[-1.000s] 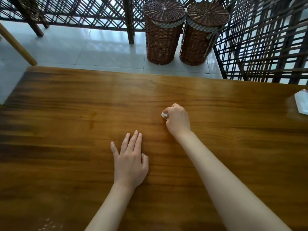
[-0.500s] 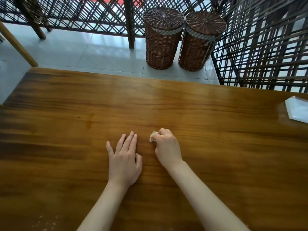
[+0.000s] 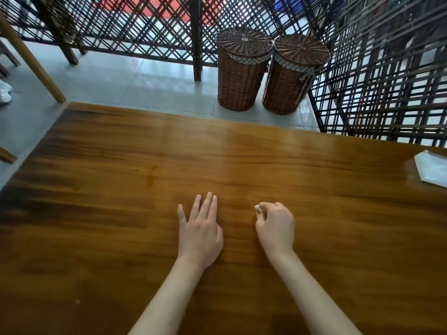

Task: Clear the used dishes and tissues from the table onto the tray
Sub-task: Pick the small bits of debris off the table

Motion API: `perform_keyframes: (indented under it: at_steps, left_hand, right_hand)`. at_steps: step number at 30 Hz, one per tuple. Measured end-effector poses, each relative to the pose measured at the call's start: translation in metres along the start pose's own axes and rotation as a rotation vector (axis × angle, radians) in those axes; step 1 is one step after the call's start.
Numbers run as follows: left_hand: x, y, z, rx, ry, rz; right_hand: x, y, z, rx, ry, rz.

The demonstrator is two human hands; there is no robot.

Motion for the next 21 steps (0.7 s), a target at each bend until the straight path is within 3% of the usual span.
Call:
perform_keyframes:
  at_steps: [5, 13, 21]
  left_hand:
    - [0.015, -0.005, 0.029, -0.08, -0.02, -0.037]
    - [0.052, -0.002, 0.145, 0.009, 0.003, -0.103]
    - [0.048, 0.003, 0.231, 0.038, 0.118, 0.012]
  right_hand:
    - [-0.031, -0.038, 0.061, 0.081, 0.078, 0.054]
    - [-0.053, -0.004, 0.157, 0.109, 0.245, -0.033]
    - [-0.103, 0.043, 0.225, 0.175, 0.132, 0.095]
Point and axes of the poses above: each hand's wrist, its own y-axis towards the middle knuckle, its own x-axis out of the back of the hand, z = x × y, the point moved 2 cm from there along y, towards the middle knuckle, and after that the axes turned 1 degree about -x, right-handed, at the moved point
